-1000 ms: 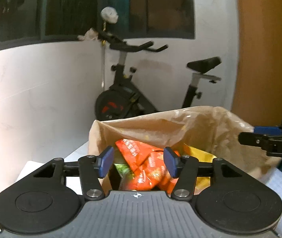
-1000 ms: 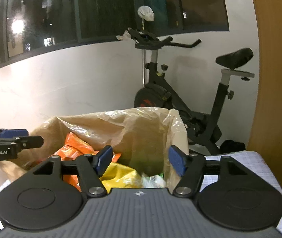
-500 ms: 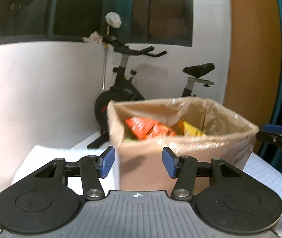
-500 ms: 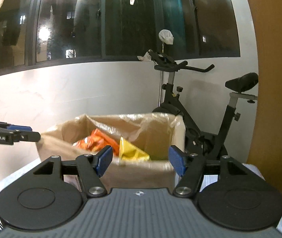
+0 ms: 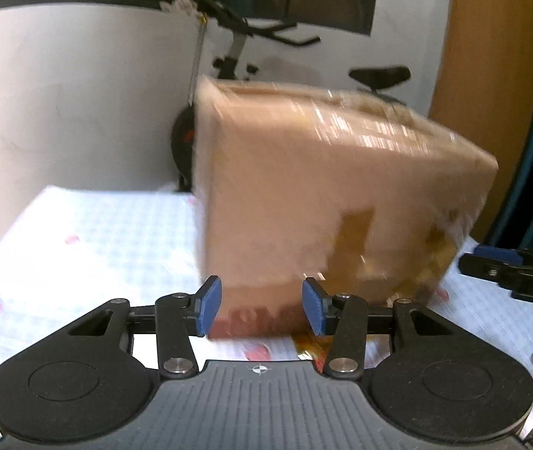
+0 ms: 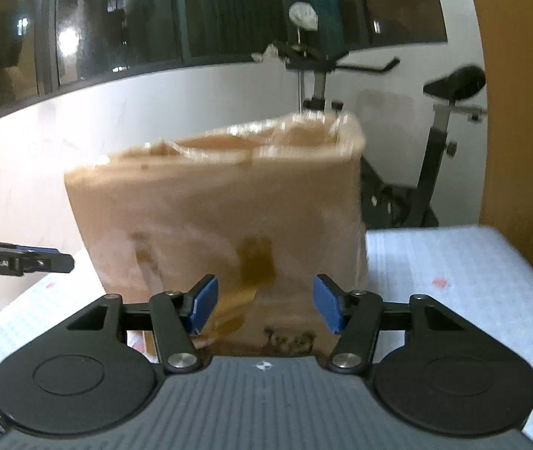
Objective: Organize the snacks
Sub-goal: 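Move both tools back toward the gold packet and remaining snacks, then close the left tool on the gold packet while the right tool approaches the small peanut packet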
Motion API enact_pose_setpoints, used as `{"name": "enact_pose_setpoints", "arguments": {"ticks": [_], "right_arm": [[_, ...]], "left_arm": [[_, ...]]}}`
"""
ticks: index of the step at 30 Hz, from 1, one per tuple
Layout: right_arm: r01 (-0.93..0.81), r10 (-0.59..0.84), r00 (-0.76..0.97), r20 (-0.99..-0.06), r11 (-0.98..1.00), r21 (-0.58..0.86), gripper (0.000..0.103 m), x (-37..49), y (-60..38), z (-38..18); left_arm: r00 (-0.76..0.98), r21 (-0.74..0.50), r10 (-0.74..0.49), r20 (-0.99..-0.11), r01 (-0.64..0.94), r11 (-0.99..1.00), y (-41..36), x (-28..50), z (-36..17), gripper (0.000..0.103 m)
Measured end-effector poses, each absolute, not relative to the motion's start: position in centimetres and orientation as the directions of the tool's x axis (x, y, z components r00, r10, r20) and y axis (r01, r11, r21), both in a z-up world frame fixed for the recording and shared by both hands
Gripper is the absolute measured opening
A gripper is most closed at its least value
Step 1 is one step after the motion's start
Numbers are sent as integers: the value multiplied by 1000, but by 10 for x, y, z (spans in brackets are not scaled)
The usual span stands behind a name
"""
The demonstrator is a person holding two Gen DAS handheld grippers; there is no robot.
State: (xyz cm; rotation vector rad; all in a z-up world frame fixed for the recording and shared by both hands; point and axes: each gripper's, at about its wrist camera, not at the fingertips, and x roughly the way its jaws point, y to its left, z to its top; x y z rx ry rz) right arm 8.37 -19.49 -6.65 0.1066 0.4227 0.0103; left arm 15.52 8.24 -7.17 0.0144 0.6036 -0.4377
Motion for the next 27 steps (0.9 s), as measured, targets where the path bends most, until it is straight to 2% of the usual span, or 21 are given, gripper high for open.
{"name": "enact_pose_setpoints", "arguments": {"ticks": [2,6,9,15,27], "right_arm": [[21,34,901,-433,992,121,55,86,-193,-79],[40,35,880,-473,988,147,40,92,-192,-101],[55,29,867,-498,987,153,34,98,-192,-116],[92,6,849,-528,983,160,30,102,-194,-141],[141,-8,837,-547,969,202,27,99,-209,-161]], "left_arm": [[709,-121,-408,-576,420,900,71,157,-84,50],[663,-121,-416,-622,444,888,49,162,-108,51],[638,-106,-406,-655,453,885,35,165,-124,51],[603,-58,-373,-705,475,878,10,178,-145,52],[607,-14,-335,-721,471,882,-15,187,-166,55]]}}
